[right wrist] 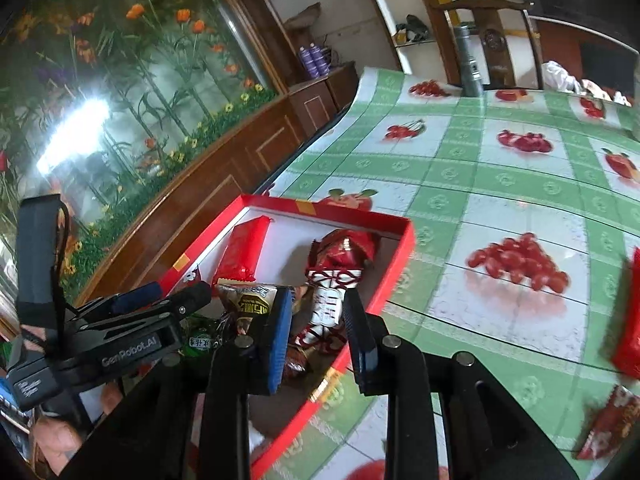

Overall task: Organize snacks
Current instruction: 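Release the dark brown packet in the box with the left tool while the right tool releases the striped packet, then move both open tools back from the box over the last red packets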

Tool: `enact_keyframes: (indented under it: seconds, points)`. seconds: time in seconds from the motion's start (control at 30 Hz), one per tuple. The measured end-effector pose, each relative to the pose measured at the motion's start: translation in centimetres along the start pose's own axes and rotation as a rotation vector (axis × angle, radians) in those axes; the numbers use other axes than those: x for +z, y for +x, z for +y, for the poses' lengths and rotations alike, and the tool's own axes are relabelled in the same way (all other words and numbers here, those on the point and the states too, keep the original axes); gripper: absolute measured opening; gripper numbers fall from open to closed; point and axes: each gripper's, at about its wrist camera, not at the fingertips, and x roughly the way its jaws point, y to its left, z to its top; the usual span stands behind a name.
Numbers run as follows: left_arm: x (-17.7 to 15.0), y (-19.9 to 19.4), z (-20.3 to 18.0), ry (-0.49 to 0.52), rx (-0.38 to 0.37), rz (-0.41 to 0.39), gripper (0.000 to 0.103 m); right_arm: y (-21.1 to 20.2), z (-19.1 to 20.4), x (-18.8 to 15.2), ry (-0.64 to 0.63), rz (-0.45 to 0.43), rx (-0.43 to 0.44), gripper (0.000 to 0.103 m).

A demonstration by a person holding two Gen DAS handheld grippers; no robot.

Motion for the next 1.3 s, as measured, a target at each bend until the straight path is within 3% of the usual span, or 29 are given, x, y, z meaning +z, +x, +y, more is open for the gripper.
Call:
enact_keyframes:
  seconds: [0.1, 0.27, 0.4, 0.7, 1.07, 1.3]
  points:
    - [-0.1, -0.6, -0.5, 0.009, -0.006, -0.004, 0.077, -1.7, -0.9, -0.5, 0.019, -0.021, -0.021, 0.041]
    - [-0.4, -1.7, -2.1, 0.035, -0.023, -0.012, 0.079, -5.3, -3.1, -1.8, 0.058, -0.066, -0.068, 0.044]
    - [-0.7, -2.6, -3.6, 0.066, -0.044, -0.018, 0.079, -8.5, -5.2, -3.3, 0.093, -0.121, -0.140, 0.059]
    - [-1.8, -4.0, -8.2, 0.150, -0.107, -0.009, 0.083, -13.9, -11.9, -8.2, 0.216, -0.115, -0.334, 0.060]
    - [-4.2, -5.5, -14.1, 0.294, -0.157, 0.003, 0.086, -16.6, -14.8, -9.6, 0.292, -0.138, -0.342, 0.064]
    - [-5.4, -5.8, -16.2, 0.342, -0.188, 0.024, 0.086, -16.1, -16.4, -7.2, 0.324, -0.151, -0.373, 0.069]
